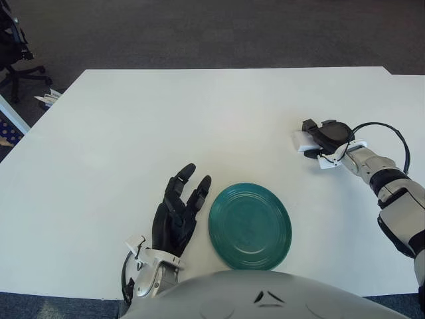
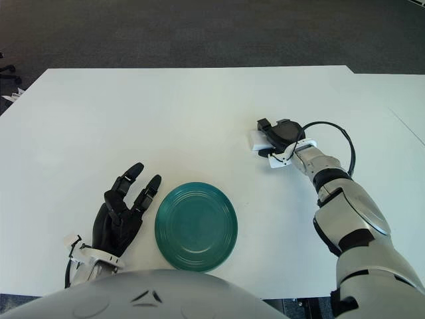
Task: Put the charger into the plate.
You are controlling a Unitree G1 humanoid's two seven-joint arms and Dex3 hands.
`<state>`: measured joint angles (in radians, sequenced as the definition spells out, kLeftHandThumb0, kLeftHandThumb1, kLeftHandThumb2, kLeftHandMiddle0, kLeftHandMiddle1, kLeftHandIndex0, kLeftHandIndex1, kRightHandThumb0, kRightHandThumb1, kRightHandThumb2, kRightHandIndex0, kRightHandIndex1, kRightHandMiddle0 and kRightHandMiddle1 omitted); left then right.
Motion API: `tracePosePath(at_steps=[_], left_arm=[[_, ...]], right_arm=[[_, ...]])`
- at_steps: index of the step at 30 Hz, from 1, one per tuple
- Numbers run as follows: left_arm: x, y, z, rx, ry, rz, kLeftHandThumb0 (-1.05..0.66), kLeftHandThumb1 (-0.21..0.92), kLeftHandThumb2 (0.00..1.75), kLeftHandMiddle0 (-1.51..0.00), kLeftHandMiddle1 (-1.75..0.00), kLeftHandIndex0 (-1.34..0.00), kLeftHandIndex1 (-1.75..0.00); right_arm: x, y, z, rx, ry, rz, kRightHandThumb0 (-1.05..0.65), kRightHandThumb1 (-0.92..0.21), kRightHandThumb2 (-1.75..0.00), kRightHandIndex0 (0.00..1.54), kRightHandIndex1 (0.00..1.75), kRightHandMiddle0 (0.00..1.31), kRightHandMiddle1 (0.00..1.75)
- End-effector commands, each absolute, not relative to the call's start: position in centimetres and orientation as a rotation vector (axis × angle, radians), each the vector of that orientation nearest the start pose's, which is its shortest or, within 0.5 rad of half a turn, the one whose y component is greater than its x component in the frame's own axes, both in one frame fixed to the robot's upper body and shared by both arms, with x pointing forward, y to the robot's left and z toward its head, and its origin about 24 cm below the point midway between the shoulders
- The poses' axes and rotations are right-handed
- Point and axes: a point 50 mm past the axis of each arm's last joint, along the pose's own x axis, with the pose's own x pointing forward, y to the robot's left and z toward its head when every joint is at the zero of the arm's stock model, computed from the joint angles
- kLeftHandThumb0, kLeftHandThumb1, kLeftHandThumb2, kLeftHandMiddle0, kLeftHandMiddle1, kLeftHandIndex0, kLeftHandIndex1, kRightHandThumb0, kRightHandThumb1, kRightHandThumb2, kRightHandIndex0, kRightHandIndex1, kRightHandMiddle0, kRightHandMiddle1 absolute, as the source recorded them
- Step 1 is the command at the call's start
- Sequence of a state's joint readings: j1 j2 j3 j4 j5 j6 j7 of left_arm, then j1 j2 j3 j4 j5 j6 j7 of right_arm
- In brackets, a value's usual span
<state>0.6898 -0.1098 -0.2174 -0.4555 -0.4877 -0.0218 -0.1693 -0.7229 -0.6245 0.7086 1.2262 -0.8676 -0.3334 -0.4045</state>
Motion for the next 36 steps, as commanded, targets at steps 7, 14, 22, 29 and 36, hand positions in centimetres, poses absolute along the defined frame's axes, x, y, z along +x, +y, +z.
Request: tracePosePath(at_steps=[7, 14, 22, 29, 36], left_arm=[[12.6, 12.0, 4.0, -0.658, 0.067, -0.058, -1.05, 0.92, 1.06, -0.57, -0.03, -0.12, -0.88], [12.6, 12.1, 4.0, -0.650, 0.065, -0.057, -1.05, 0.92, 1.06, -0.58, -0.03, -0.14, -0.88], [12.6, 12.2, 3.9, -0.649, 0.065, -0.065, -1.05, 0.92, 1.06, -0.58, -0.03, -0.14, -0.88], [12.5, 12.4, 3.9, -0.646, 0.060, -0.067, -1.05, 0.92, 1.05, -0.58, -0.03, -0.15, -0.88], [12.5, 12.4, 3.7, -0.651, 0.066, -0.069, -1.05, 0.92, 1.02, -0.60, -0.03, -0.16, -0.89]], right_arm=[[32.1, -26.3, 0.9, -1.746, 0.094, 0.403, -0.38, -0.70, -0.82, 0.66, 1.75, 0.33, 1.75], [32.1, -26.4, 0.8, -1.742, 0.101, 0.387, -0.38, -0.70, -0.82, 0.67, 1.75, 0.33, 1.75], [32.3, -26.0, 0.9, -1.727, 0.071, 0.354, -0.38, -0.70, -0.83, 0.67, 1.75, 0.33, 1.75], [34.3, -24.4, 3.3, -1.641, -0.017, 0.250, -0.38, -0.71, -0.81, 0.68, 1.75, 0.33, 1.75], [35.3, -23.7, 6.4, -1.497, -0.160, 0.142, -0.38, -0.70, -0.83, 0.74, 1.75, 0.34, 1.75]])
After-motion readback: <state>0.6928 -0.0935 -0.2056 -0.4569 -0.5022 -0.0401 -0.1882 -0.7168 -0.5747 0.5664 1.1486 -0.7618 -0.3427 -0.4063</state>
